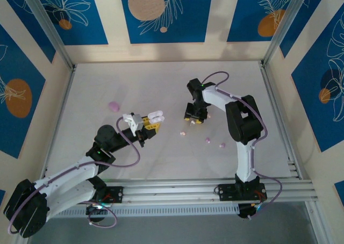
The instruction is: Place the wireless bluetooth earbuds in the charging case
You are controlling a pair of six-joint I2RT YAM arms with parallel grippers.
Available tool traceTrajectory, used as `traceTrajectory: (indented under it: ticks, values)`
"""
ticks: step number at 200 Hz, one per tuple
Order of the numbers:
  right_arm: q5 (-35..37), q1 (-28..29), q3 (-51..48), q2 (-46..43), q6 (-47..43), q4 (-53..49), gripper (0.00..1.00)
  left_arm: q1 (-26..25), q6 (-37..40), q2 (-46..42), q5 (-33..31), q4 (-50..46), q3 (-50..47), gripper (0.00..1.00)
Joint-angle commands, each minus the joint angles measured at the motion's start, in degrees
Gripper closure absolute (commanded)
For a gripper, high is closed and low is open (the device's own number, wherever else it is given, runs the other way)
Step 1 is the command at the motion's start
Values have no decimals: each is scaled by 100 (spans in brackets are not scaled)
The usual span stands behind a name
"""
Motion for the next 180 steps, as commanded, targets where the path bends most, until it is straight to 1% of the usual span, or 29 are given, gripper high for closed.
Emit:
traceTrajectory:
  ticks: [1, 32, 78, 106, 147, 180]
  values:
    - [147, 60, 179, 121, -193, -237, 52, -63, 93, -71, -46, 56, -13, 86]
    - [110, 113, 276, 168, -442, -209, 53, -63, 84, -64, -49, 50, -21, 86]
    - [211, 191, 475, 274, -570, -345, 55, -63, 84, -71, -46, 38, -21, 86]
    - [530, 241, 615, 365, -553, -582, 55, -63, 93, -93, -64, 8, -21, 85]
    - [779, 245, 617, 377, -524, -786, 55, -62, 102, -78, -73, 3, -13, 85]
    - [718, 253, 617, 389, -428, -839, 55, -63, 93, -83, -64, 11, -13, 85]
